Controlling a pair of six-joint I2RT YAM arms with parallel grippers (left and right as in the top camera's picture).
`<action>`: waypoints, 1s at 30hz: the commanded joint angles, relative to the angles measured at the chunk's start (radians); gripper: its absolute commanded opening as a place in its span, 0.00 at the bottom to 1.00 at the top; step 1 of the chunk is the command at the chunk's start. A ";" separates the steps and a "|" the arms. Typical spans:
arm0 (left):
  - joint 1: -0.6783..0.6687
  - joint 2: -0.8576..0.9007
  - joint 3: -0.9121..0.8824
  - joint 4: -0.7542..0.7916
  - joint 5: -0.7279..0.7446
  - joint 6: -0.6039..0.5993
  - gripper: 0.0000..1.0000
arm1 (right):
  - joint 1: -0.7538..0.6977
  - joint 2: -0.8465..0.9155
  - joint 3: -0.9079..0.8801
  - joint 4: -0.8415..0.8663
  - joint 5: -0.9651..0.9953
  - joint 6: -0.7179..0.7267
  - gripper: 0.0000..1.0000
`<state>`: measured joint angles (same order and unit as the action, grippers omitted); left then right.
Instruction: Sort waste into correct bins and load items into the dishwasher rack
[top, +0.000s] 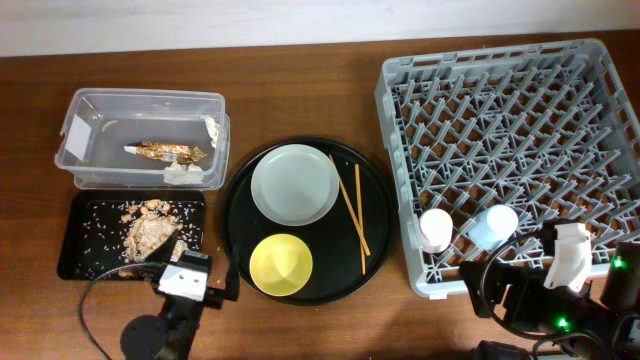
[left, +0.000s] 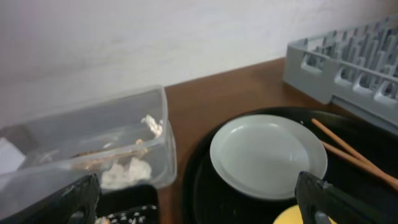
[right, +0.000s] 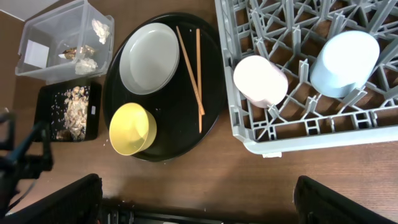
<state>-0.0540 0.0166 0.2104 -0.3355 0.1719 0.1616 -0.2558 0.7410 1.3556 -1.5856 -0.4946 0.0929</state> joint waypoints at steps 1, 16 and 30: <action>0.025 -0.012 -0.098 0.122 0.119 0.013 0.99 | -0.006 -0.002 0.002 0.003 0.009 -0.010 0.98; 0.024 -0.011 -0.171 0.212 0.121 0.013 0.99 | -0.006 -0.002 0.002 0.003 0.009 -0.010 0.99; 0.024 -0.011 -0.171 0.212 0.121 0.013 0.99 | 0.118 0.024 0.000 -0.066 -0.072 -0.106 0.99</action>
<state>-0.0357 0.0147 0.0509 -0.1299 0.2810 0.1646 -0.1963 0.7517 1.3556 -1.6344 -0.6037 0.0341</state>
